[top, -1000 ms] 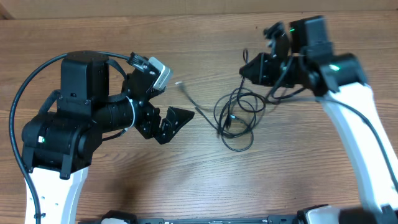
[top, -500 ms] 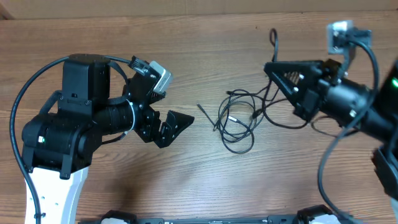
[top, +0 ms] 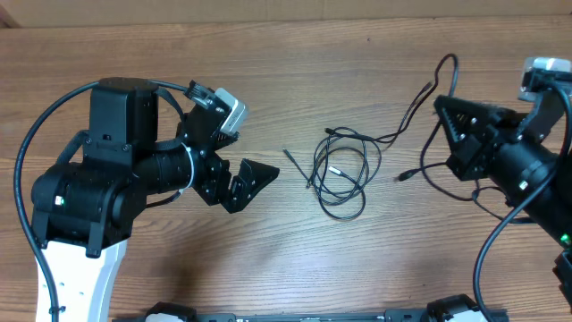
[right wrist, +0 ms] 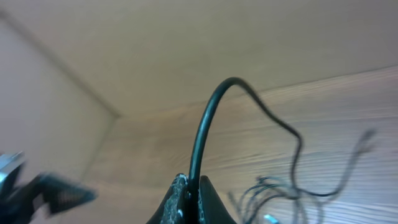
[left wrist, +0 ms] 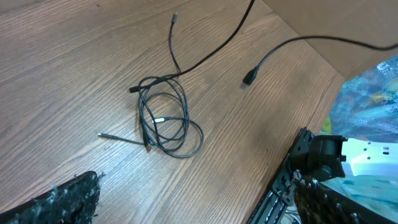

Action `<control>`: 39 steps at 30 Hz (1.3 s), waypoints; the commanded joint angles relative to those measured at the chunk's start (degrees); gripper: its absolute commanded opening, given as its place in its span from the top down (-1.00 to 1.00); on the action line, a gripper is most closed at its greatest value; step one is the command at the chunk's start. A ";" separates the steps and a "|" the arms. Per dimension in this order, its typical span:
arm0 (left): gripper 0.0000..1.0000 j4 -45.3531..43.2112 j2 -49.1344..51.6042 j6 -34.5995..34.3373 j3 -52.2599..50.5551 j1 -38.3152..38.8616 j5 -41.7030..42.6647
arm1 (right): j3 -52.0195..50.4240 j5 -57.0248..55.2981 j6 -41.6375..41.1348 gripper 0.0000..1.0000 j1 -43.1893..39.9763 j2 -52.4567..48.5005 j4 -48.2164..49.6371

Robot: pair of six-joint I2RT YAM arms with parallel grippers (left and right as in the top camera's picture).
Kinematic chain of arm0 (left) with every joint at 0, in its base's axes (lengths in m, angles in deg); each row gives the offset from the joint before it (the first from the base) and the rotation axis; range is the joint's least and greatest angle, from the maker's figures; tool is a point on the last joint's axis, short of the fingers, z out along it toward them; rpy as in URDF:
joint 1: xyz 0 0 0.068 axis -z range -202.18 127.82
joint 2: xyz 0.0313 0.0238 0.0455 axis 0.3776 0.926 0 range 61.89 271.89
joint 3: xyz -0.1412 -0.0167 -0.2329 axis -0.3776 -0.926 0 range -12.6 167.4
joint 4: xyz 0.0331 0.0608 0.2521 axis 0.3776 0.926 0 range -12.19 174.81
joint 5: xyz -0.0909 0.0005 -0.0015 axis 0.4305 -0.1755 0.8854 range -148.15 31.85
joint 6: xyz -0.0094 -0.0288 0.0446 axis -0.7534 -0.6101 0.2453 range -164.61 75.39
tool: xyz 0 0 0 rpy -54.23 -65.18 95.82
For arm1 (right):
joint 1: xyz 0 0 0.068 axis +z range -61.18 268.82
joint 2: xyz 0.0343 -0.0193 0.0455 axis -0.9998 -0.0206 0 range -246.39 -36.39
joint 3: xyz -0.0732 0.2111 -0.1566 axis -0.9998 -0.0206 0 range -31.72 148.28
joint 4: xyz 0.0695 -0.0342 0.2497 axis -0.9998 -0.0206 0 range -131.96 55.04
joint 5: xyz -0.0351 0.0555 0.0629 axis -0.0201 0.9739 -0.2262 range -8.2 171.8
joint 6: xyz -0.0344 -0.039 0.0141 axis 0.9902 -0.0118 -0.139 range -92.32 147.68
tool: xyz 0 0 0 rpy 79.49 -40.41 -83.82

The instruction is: Untangle cables

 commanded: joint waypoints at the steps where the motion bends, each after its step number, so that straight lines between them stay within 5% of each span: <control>1: -0.99 0.07 0.20 -0.57 0.55 -0.28 1.29 | 1.57 -12.28 -2.97 0.93 0.15 0.46 0.07; 17: -0.99 -0.31 0.20 -0.57 0.55 -0.28 1.29 | 7.19 -17.42 -2.45 0.93 0.15 6.93 -7.48; 28: -0.99 -0.81 0.50 -0.57 0.55 -0.28 1.31 | 7.02 -30.64 -2.75 0.93 0.15 6.14 -30.95; 39: -0.99 -0.94 2.03 -0.57 0.55 2.03 1.31 | 7.21 -42.07 -13.49 0.93 0.15 6.27 -34.05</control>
